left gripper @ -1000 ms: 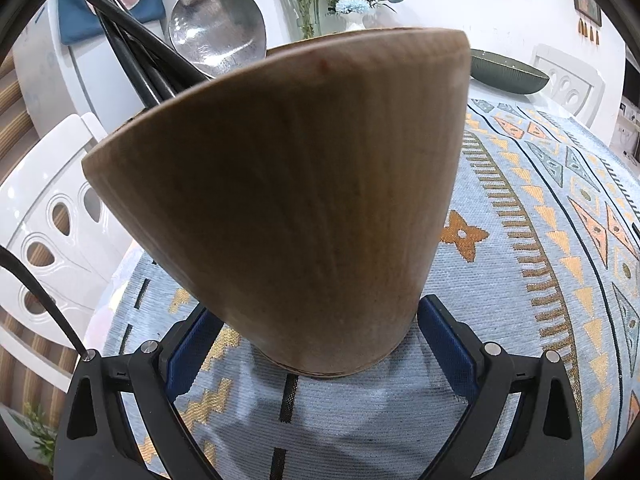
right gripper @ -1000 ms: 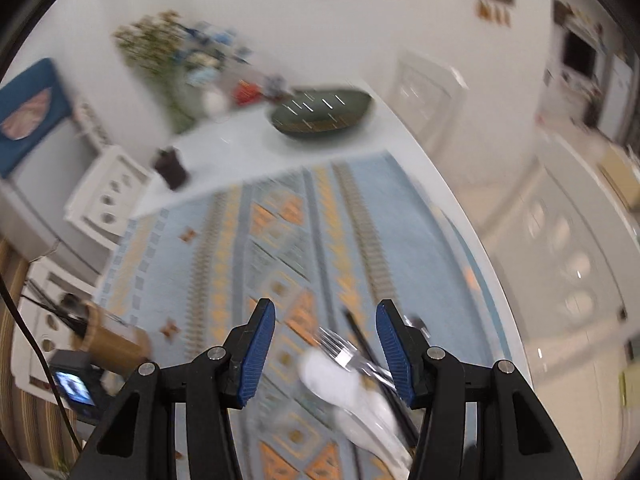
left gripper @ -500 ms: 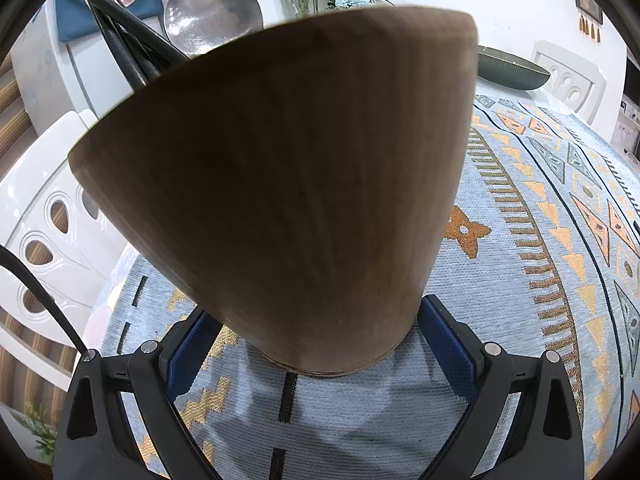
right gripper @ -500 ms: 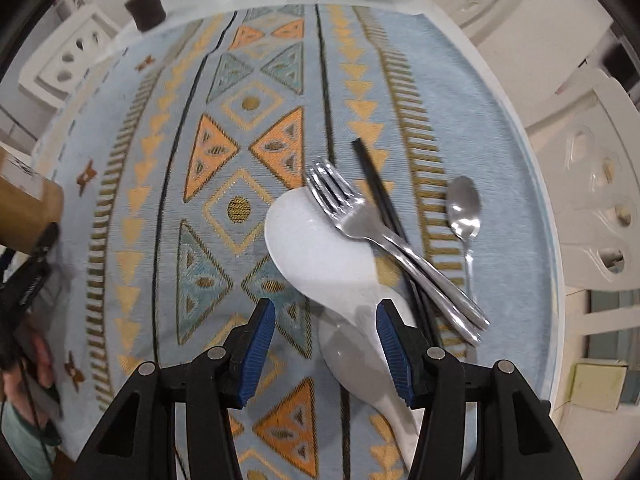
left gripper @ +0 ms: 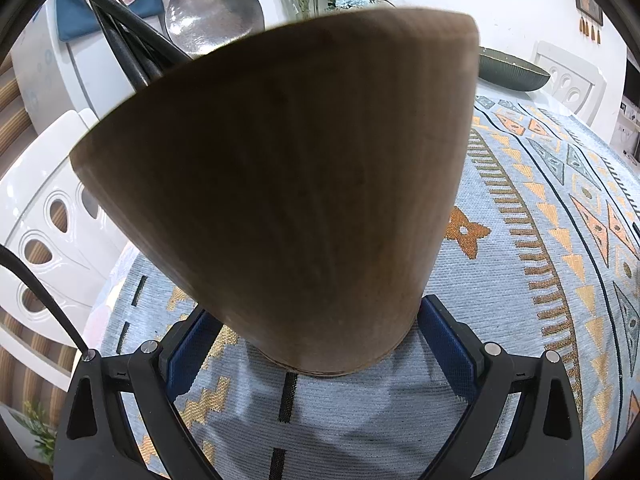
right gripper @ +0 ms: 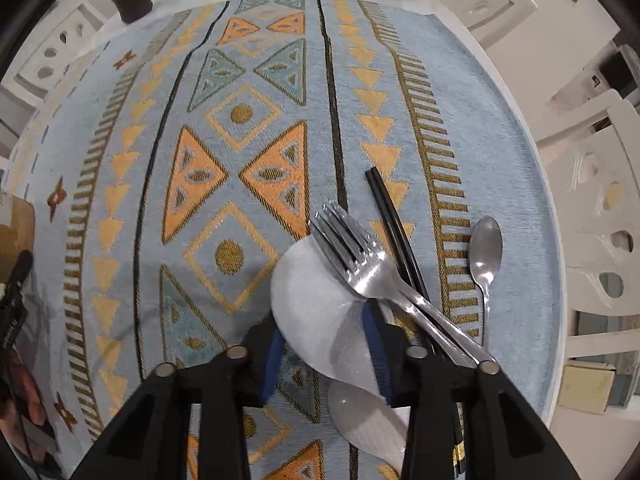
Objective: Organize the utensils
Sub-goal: 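Grasp the white ceramic spoon with the right gripper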
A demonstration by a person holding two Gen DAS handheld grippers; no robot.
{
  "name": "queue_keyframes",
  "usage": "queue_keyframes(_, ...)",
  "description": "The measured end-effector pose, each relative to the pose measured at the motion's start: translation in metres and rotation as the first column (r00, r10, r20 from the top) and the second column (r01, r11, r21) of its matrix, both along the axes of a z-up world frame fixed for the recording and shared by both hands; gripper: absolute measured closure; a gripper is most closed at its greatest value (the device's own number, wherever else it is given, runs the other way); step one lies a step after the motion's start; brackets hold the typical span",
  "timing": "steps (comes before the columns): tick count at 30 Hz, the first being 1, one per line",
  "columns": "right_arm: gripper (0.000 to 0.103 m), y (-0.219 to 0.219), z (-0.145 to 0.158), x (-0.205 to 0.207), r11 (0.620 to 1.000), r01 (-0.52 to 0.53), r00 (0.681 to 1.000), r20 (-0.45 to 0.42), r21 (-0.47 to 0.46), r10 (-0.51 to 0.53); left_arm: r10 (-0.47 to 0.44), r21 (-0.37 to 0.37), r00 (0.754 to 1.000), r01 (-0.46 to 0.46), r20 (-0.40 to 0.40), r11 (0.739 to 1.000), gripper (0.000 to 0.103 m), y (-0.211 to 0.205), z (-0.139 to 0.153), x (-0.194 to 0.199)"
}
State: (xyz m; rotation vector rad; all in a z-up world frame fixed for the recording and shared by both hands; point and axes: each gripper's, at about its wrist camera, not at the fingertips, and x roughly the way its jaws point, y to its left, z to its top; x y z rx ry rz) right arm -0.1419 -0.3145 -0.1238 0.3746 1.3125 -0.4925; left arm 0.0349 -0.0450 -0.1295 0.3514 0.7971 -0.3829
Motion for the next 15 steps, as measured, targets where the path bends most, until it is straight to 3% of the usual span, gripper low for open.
queue_keyframes(4,0.089,-0.005,0.015,-0.004,1.000,0.000,1.000,0.017,-0.023,0.001,0.001,0.002,1.000,-0.001,0.003,1.000,0.005,0.000,-0.001,-0.001)
queue_keyframes(11,0.092,-0.007,0.024,0.005,1.000,0.030,0.997,0.073,0.005,-0.031,0.001,0.002,1.000,-0.001,0.004,1.000,0.005,0.000,-0.001,-0.003)
queue_keyframes(15,0.095,-0.006,0.050,-0.002,0.999,0.014,0.982,0.188,0.032,-0.020,0.002,0.003,1.000,-0.002,0.004,1.000,0.005,0.000,-0.001,-0.003)
